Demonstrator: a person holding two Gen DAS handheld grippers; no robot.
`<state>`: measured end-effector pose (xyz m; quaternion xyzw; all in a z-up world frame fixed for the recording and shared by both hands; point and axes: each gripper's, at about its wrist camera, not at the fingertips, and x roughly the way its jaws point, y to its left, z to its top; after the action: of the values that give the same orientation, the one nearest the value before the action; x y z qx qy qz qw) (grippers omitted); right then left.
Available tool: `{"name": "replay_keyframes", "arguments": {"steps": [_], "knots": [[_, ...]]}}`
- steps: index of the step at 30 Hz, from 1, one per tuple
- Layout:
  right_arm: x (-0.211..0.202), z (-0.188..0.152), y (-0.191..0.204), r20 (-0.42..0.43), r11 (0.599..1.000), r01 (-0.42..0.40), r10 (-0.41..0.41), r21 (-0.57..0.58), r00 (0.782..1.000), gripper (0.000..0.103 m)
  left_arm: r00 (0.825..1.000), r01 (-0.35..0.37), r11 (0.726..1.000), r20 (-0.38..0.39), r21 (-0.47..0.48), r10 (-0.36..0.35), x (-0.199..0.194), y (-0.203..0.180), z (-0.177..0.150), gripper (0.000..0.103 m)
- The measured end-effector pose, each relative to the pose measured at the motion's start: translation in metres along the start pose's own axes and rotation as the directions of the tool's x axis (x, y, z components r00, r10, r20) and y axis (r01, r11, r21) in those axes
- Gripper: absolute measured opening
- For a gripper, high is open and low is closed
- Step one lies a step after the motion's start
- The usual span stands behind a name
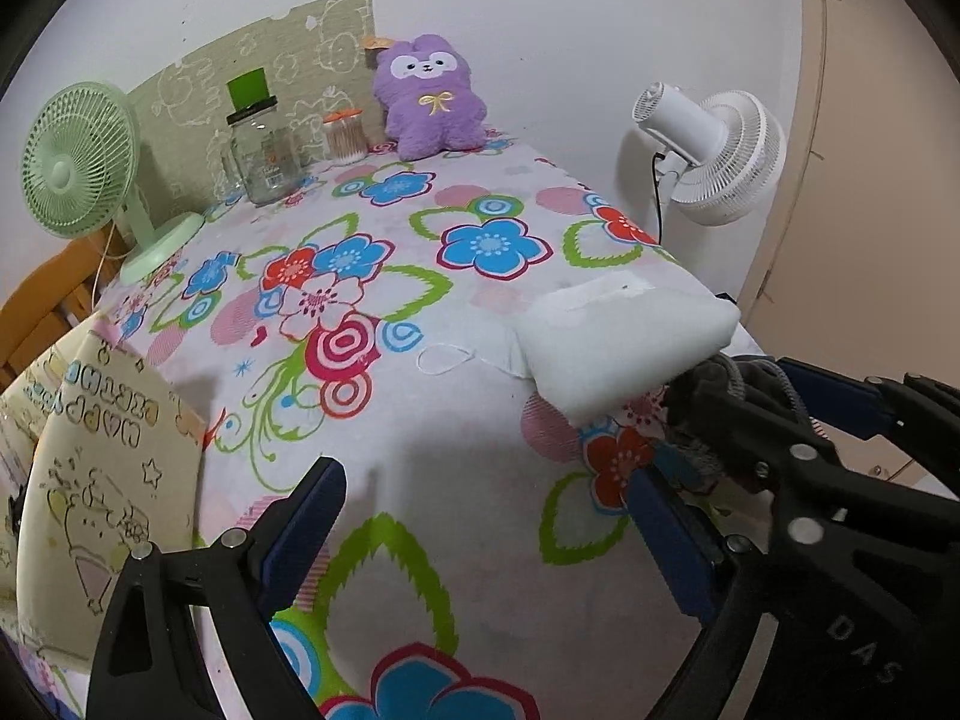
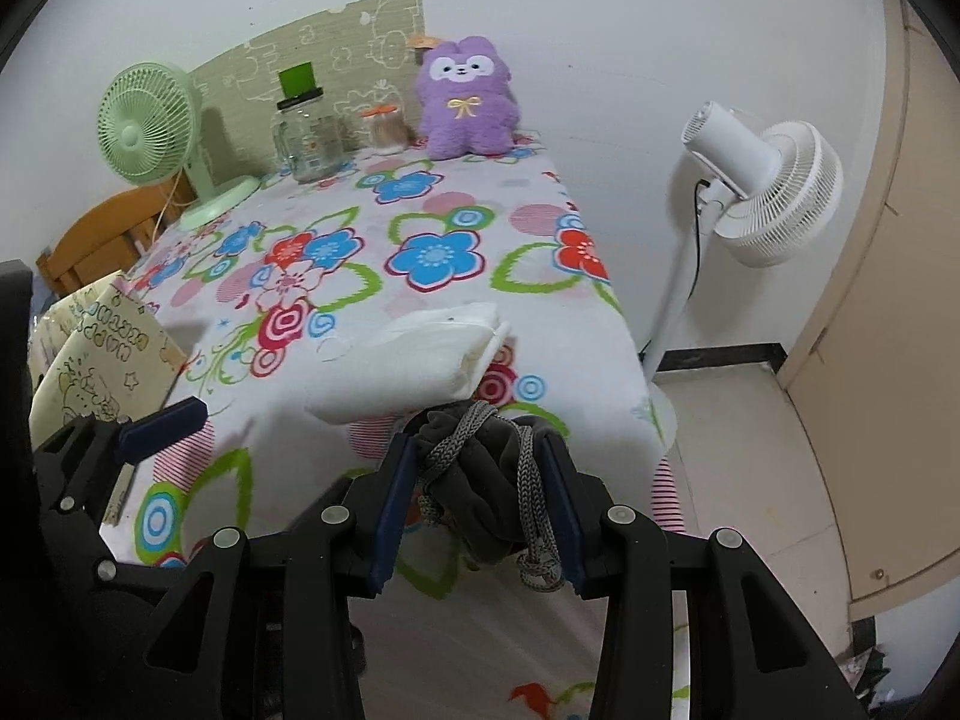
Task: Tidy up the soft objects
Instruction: 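Lift the grey fabric and white cloth and bring both grippers together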
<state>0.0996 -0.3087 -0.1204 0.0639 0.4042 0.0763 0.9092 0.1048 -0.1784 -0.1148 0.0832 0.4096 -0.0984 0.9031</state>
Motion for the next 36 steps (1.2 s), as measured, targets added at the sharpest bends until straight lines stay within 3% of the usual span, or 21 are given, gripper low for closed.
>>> {"name": "replay_keyframes", "arguments": {"steps": [8, 18, 24, 31, 36], "knots": [[0.004, 0.009, -0.011, -0.021, 1.0, -0.001, 0.001, -0.002, 1.0, 0.045, 0.997, -0.021, 0.996, 0.076, 0.087, 0.014, 0.001, -0.011, 0.01, 0.09], [0.009, 0.014, -0.012, -0.046, 0.999, 0.003, -0.005, -0.034, 0.999, 0.045, 0.995, 0.044, 0.983, 0.078, 0.18, -0.059, 0.01, -0.022, 0.017, 0.078], [0.01, 0.015, -0.011, -0.055, 0.999, -0.006, 0.005, -0.035, 0.998, 0.045, 0.991, 0.115, 0.974, 0.045, 0.194, -0.126, 0.016, -0.028, 0.019, 0.054], [0.013, 0.017, -0.008, -0.061, 0.999, -0.029, 0.026, -0.039, 0.998, 0.045, 0.992, 0.112, 0.974, 0.033, 0.198, -0.121, 0.018, -0.03, 0.019, 0.028], [0.014, 0.019, -0.004, -0.059, 0.998, -0.05, 0.048, -0.038, 0.997, 0.045, 0.993, 0.107, 0.977, 0.028, 0.183, -0.114, 0.016, -0.024, 0.019, 0.017]]}}
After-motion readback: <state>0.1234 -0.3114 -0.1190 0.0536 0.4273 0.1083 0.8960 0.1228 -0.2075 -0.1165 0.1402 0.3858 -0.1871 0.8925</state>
